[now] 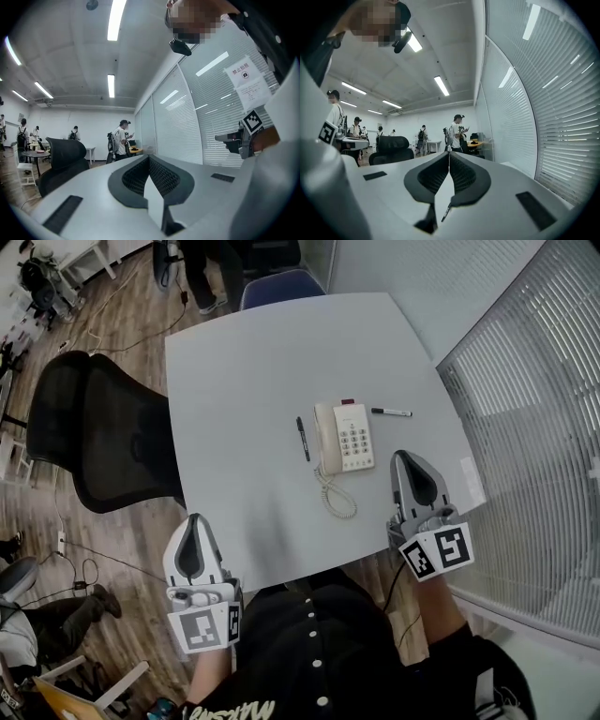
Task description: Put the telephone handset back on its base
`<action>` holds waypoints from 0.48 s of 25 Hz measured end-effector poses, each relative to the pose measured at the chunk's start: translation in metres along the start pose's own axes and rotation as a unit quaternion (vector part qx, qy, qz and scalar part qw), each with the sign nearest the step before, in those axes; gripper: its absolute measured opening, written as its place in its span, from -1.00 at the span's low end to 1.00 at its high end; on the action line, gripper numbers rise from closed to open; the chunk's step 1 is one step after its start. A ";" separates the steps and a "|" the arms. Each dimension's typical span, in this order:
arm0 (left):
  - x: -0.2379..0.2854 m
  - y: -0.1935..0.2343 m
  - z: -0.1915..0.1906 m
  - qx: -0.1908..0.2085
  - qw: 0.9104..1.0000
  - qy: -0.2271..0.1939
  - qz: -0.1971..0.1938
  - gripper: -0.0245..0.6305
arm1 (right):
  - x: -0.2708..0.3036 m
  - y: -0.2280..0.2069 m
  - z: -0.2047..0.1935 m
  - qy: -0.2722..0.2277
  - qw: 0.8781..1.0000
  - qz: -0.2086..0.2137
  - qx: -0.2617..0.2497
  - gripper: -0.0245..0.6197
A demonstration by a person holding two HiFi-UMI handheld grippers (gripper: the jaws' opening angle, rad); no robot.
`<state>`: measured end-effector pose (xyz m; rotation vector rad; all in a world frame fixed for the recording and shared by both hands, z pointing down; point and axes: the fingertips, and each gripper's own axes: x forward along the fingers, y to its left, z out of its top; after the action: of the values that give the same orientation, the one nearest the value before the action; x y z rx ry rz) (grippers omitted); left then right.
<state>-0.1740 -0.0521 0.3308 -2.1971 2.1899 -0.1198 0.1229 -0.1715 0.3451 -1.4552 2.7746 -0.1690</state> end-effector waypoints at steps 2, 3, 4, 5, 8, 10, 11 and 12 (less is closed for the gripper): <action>-0.001 0.000 0.005 0.002 1.000 -0.010 0.000 -0.88 | -0.005 0.001 0.007 -0.007 1.000 -0.004 0.000 -0.83; -0.002 0.000 0.008 0.004 1.000 -0.014 0.000 -0.88 | -0.007 0.001 0.010 -0.008 1.000 -0.006 -0.001 -0.83; -0.003 0.001 0.011 0.005 1.000 -0.019 0.001 -0.88 | -0.010 0.001 0.014 -0.011 1.000 -0.009 0.000 -0.83; -0.003 0.002 0.014 0.005 1.000 -0.023 0.001 -0.88 | -0.012 0.000 0.018 -0.015 1.000 -0.011 0.001 -0.83; -0.004 0.004 0.024 0.008 0.999 -0.037 0.002 -0.88 | -0.017 -0.001 0.030 -0.028 0.999 -0.017 -0.002 -0.83; -0.007 0.005 0.031 0.008 0.999 -0.043 0.004 -0.88 | -0.022 -0.001 0.036 -0.032 0.999 -0.022 -0.004 -0.83; -0.009 0.006 0.034 0.008 0.999 -0.045 0.005 -0.88 | -0.026 0.000 0.039 -0.033 0.999 -0.024 -0.003 -0.83; -0.011 0.006 0.037 0.008 0.999 -0.048 0.005 -0.88 | -0.028 0.000 0.041 -0.036 0.999 -0.025 -0.001 -0.83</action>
<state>-0.1768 -0.0426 0.2933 -2.1358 2.1420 -0.0316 0.1415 -0.1523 0.3032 -1.5009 2.6854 -0.1110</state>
